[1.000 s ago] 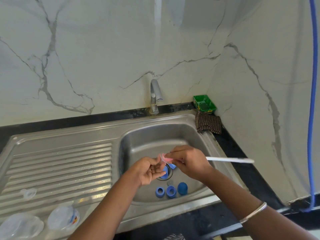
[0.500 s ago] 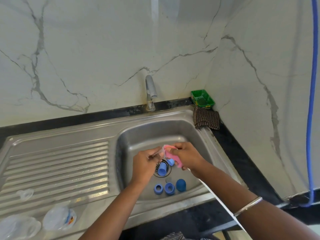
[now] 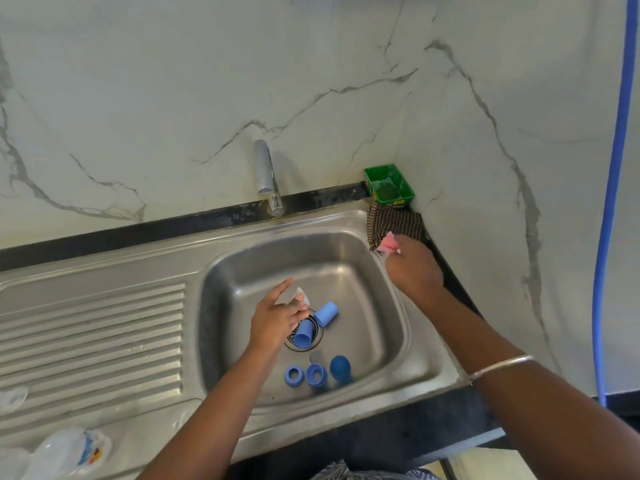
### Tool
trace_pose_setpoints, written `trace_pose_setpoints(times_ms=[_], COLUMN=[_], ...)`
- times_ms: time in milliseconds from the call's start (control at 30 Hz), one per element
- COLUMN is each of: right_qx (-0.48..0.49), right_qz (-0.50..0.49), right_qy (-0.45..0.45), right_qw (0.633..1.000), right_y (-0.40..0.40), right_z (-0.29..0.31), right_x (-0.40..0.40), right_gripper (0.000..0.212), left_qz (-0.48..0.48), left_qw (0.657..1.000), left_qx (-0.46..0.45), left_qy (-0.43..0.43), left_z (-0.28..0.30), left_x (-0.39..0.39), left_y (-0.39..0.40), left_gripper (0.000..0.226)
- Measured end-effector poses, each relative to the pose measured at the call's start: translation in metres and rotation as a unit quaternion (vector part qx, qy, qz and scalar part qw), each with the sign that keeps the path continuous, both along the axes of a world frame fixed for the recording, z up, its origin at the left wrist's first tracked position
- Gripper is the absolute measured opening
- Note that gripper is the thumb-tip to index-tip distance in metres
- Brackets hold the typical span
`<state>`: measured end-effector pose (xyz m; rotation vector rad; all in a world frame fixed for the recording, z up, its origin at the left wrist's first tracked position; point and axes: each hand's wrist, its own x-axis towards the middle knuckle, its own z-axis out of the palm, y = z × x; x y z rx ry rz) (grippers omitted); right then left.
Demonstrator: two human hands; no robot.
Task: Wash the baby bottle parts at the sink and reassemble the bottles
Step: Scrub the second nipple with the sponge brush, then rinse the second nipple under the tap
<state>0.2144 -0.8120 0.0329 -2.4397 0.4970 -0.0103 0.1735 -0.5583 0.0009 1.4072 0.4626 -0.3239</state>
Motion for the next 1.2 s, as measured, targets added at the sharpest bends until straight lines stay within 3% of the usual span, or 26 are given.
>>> trace_pose_setpoints(times_ms=[67,167,333,600,700,767,833,900,1000,1133,1200], right_qx=[-0.096,-0.134,-0.178,-0.212,-0.279,-0.289,-0.204,-0.032,0.147,0.206,0.195], right_qz=[0.018,0.029,0.035,0.02,0.024,0.073,0.136,0.193,0.224,0.245,0.272], right_qy=[-0.002,-0.026,-0.025,0.048,-0.019,-0.092,-0.137,-0.137,-0.119,-0.092,-0.071], right_qw=[0.995,0.99,0.983,0.976,0.96,0.95,0.96,0.971,0.956,0.943,0.94], right_y=[-0.012,-0.023,-0.034,-0.039,-0.018,0.002,0.028,0.058,0.095,0.123,0.131], right_z=[-0.005,-0.012,-0.024,-0.052,-0.05,-0.047,-0.044,-0.039,-0.03,-0.024,-0.025], right_x=[0.011,0.023,0.041,0.055,0.062,0.071,0.081,0.092,0.107,0.133,0.145], right_gripper=[0.045,0.06,0.065,0.071,0.073,0.062,0.051,0.043,0.036,0.035,0.04], left_qz=[0.001,0.013,0.057,0.094,0.083,0.082,0.072,0.057,0.04,0.015,0.012], left_qw=[1.0,0.999,0.994,0.982,0.978,0.972,0.963,0.955,0.948,0.94,0.934], left_qx=[0.015,0.035,0.089,0.157,0.181,0.206,0.246,0.271,0.289,0.32,0.335], left_qy=[-0.006,-0.004,0.002,-0.042,-0.067,-0.075,-0.088,-0.11,-0.128,-0.116,-0.124], left_z=[-0.004,-0.009,-0.012,-0.023,-0.026,-0.027,-0.026,-0.025,-0.022,-0.02,-0.018], left_x=[0.005,0.013,0.026,0.041,0.05,0.057,0.063,0.071,0.082,0.097,0.103], left_y=[-0.007,-0.014,-0.025,-0.028,-0.026,-0.023,-0.02,-0.016,-0.01,-0.001,0.003], left_gripper=[0.038,0.034,0.013,0.022,0.026,0.025,0.025,0.026,0.028,0.058,0.039])
